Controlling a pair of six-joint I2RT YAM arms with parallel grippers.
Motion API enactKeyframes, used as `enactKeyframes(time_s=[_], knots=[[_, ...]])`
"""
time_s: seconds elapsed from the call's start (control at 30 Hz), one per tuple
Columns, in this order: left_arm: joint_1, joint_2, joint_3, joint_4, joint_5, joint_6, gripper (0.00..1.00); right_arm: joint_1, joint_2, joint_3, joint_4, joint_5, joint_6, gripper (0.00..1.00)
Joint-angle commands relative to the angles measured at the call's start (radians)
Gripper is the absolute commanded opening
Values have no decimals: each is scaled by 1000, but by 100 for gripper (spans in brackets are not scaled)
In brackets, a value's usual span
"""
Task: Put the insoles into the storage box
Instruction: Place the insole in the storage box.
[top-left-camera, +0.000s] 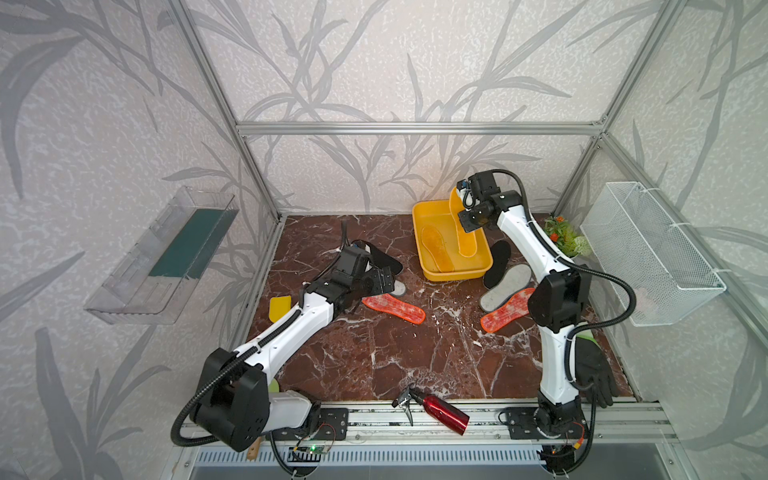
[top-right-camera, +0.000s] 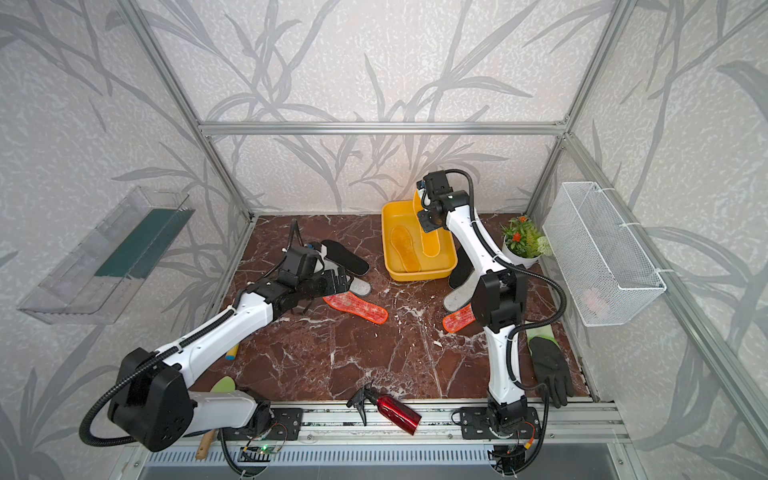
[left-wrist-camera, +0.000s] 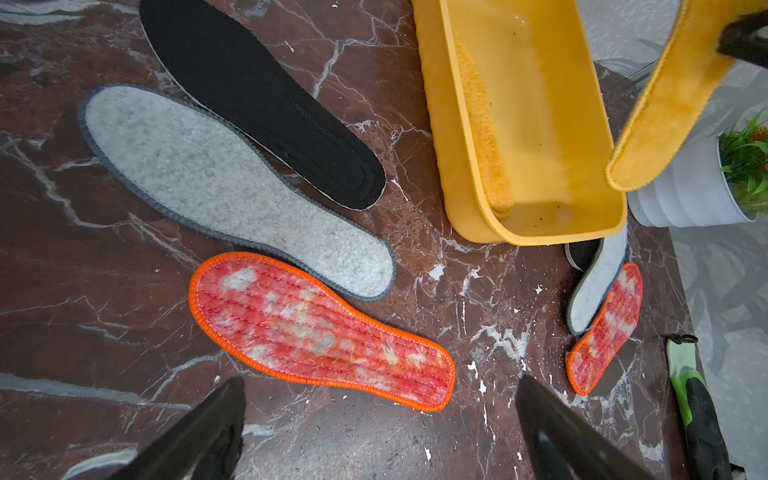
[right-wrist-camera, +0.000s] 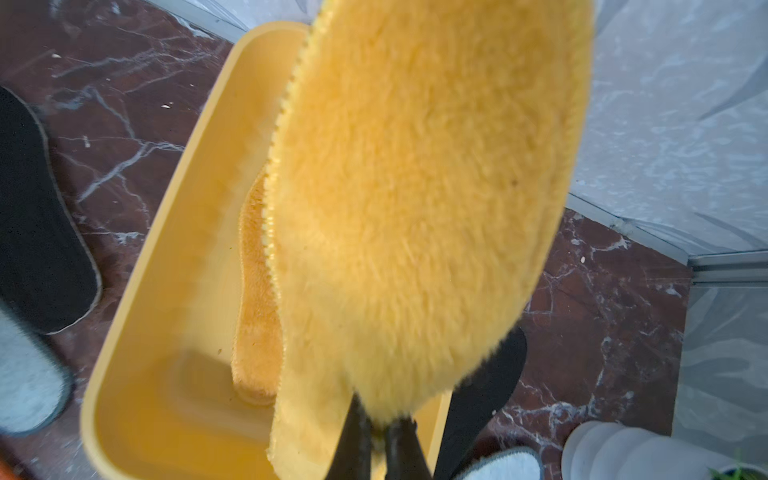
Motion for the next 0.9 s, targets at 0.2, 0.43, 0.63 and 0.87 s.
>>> enactKeyframes(time_s=[0.2, 0.43, 0.63, 0.87], knots=[[8, -21, 15, -47, -20, 9, 99, -5, 263, 309, -191, 43, -12, 0], [13, -6, 21, -43, -16, 15, 99, -25, 346, 354, -210, 33, 5, 0], [18, 18, 37, -42, -5, 19, 99, -38, 350, 316, -202, 8, 17, 0], [19, 37, 44, -41, 7, 18, 99, -38, 368, 285, -163, -11, 38, 0]])
